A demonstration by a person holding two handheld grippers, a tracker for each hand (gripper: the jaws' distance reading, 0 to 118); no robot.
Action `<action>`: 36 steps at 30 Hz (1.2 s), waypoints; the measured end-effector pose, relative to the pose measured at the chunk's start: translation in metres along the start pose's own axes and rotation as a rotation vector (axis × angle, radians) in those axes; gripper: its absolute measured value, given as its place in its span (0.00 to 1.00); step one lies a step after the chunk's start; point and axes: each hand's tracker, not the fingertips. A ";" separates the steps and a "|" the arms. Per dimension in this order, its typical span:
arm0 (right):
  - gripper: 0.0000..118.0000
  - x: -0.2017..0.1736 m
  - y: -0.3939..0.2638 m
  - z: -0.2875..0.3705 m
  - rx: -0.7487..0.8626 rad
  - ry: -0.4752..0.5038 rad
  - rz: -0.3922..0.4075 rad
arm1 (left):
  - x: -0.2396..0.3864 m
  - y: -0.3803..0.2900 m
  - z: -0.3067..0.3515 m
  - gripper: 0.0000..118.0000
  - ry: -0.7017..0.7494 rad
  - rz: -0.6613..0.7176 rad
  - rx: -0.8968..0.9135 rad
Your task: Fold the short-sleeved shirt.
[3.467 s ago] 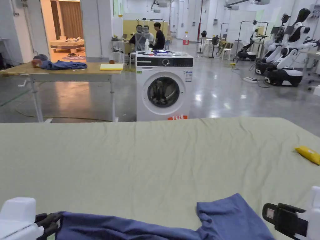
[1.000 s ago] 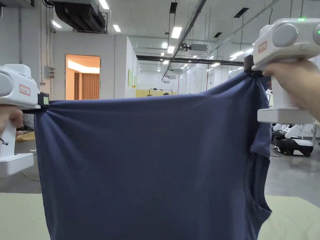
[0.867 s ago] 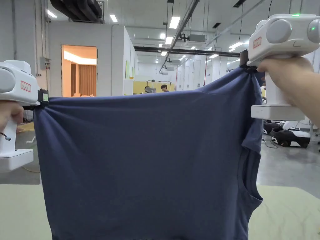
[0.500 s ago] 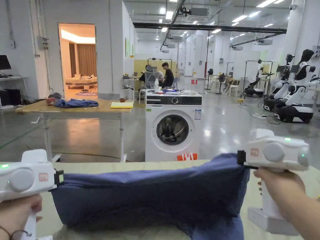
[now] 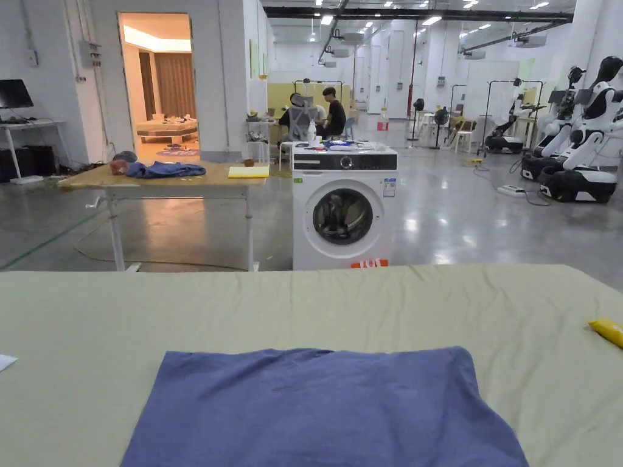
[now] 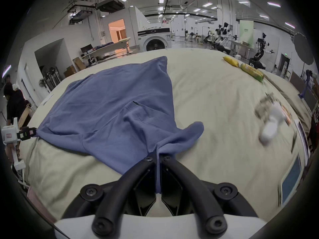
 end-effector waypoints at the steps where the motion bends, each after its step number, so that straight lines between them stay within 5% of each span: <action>1: 0.00 0.002 -0.014 0.013 -0.015 0.019 -0.005 | 0.000 -0.014 0.013 0.00 -0.007 -0.024 0.001; 13: 0.00 0.005 -0.089 0.092 -0.041 0.092 -0.045 | 0.000 -0.098 0.112 0.00 -0.054 -0.051 0.039; 20: 0.00 0.005 -0.094 0.088 -0.082 0.087 -0.033 | 0.001 -0.113 0.112 0.00 -0.051 -0.099 0.010; 22: 0.01 0.003 -0.097 0.080 -0.093 0.076 -0.045 | 0.002 -0.117 0.103 0.08 -0.045 -0.098 -0.017; 24: 0.24 0.001 -0.100 0.075 -0.091 0.062 -0.052 | 0.000 -0.119 0.102 0.38 -0.039 -0.083 -0.033; 25: 0.45 -0.001 -0.099 0.077 -0.089 0.051 -0.056 | -0.003 -0.119 0.104 0.57 -0.031 -0.068 -0.034; 26: 0.78 -0.003 -0.097 0.080 -0.083 0.036 -0.053 | -0.005 -0.118 0.107 0.67 -0.033 -0.046 -0.034; 27: 0.95 -0.006 -0.094 0.085 -0.068 0.021 -0.053 | -0.006 -0.116 0.114 0.67 -0.024 -0.019 -0.009; 36: 0.97 -0.069 -0.069 0.162 0.455 0.044 -0.052 | 0.025 -0.079 0.199 0.67 0.058 0.307 0.507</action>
